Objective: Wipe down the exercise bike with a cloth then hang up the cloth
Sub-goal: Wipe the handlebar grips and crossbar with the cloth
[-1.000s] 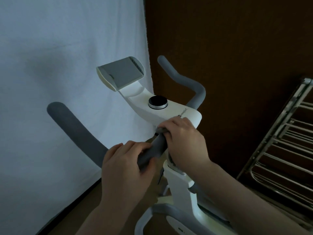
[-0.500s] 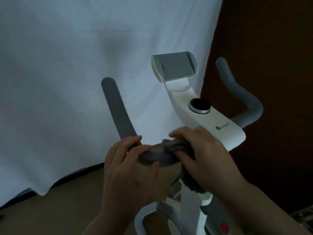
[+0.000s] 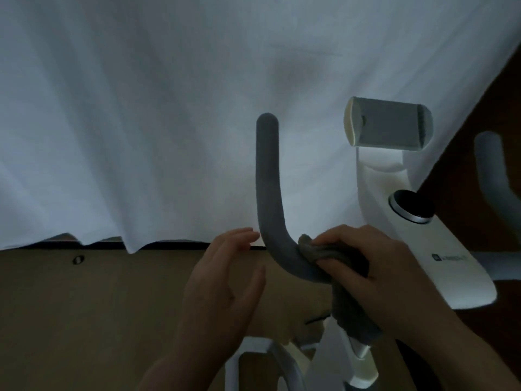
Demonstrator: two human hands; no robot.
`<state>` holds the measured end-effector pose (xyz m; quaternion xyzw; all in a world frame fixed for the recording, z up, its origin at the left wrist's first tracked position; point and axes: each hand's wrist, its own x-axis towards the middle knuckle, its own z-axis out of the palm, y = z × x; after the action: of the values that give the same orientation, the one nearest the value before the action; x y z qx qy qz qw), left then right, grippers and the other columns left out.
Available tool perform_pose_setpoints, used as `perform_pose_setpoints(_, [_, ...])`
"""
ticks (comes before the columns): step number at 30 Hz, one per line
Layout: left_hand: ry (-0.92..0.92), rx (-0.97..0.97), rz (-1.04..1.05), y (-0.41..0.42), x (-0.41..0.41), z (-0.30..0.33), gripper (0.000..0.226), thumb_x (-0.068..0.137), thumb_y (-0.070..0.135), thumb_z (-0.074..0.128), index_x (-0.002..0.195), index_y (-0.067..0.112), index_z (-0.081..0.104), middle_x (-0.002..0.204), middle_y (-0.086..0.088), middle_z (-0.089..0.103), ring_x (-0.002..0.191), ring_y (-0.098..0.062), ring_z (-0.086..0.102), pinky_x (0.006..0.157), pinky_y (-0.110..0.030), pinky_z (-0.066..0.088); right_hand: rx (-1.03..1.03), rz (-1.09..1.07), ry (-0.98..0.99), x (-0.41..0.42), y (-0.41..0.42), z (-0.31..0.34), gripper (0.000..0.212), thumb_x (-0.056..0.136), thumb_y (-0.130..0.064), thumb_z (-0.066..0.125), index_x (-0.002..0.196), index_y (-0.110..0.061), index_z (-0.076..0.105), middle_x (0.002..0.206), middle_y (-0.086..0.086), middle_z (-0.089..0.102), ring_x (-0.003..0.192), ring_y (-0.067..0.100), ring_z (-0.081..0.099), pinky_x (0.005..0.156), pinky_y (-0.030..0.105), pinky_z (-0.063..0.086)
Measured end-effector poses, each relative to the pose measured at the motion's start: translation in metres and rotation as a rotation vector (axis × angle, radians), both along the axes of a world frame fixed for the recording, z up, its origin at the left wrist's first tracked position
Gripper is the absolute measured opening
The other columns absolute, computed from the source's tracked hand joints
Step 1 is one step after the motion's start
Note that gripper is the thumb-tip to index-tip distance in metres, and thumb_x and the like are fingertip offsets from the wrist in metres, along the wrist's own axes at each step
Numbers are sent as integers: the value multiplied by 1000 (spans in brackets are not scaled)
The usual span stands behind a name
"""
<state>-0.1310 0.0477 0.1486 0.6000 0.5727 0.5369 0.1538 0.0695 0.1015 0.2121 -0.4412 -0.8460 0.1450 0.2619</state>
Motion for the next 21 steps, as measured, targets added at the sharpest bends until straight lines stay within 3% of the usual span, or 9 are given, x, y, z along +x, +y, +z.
perform_pose_setpoints(4, [7, -34, 36, 0, 3, 2, 37, 80, 39, 51, 117, 36, 54, 114, 25, 57, 105, 10, 53, 87, -2, 38, 55, -15, 36, -30, 18, -11, 14, 89, -21, 61, 98, -21, 72, 79, -19, 57, 78, 0, 56, 75, 0, 36])
perform_pose_setpoints(10, [4, -40, 6, 2, 2, 8, 36, 80, 39, 51, 116, 37, 54, 112, 25, 57, 104, 8, 55, 85, -5, 40, 18, -9, 0, -4, 0, 1, 10, 86, -34, 64, 94, -37, 69, 78, -24, 60, 82, -1, 56, 66, 15, 43])
perform_pose_setpoints(12, [6, -52, -7, 6, 1, 10, 34, 81, 37, 54, 115, 39, 53, 111, 25, 57, 103, 7, 55, 86, -6, 41, 61, -45, -13, -16, 4, -4, 12, 84, -31, 61, 94, -33, 68, 75, -25, 56, 79, -2, 55, 65, 10, 40])
perform_pose_setpoints(15, [0, -63, -48, 12, 1, 10, 33, 81, 35, 55, 113, 39, 54, 111, 24, 58, 103, 5, 56, 85, -10, 45, 114, -102, 0, -39, 17, -14, 11, 86, -19, 63, 93, -23, 71, 77, -13, 62, 70, -3, 51, 72, 0, 36])
perform_pose_setpoints(18, [-9, -65, -95, 14, 1, 9, 32, 82, 25, 59, 114, 29, 60, 113, 19, 60, 102, 3, 59, 85, -15, 48, 56, -106, -41, -33, 11, -6, 9, 89, -26, 61, 93, -27, 69, 75, -22, 56, 74, 0, 53, 66, 6, 36])
perform_pose_setpoints(21, [-1, -60, -104, 14, -2, 9, 33, 81, 21, 60, 113, 27, 61, 113, 18, 60, 103, 3, 57, 86, -9, 44, -30, -82, -44, -21, 0, 1, 8, 87, -26, 67, 93, -31, 69, 72, -27, 52, 83, -2, 53, 66, 8, 35])
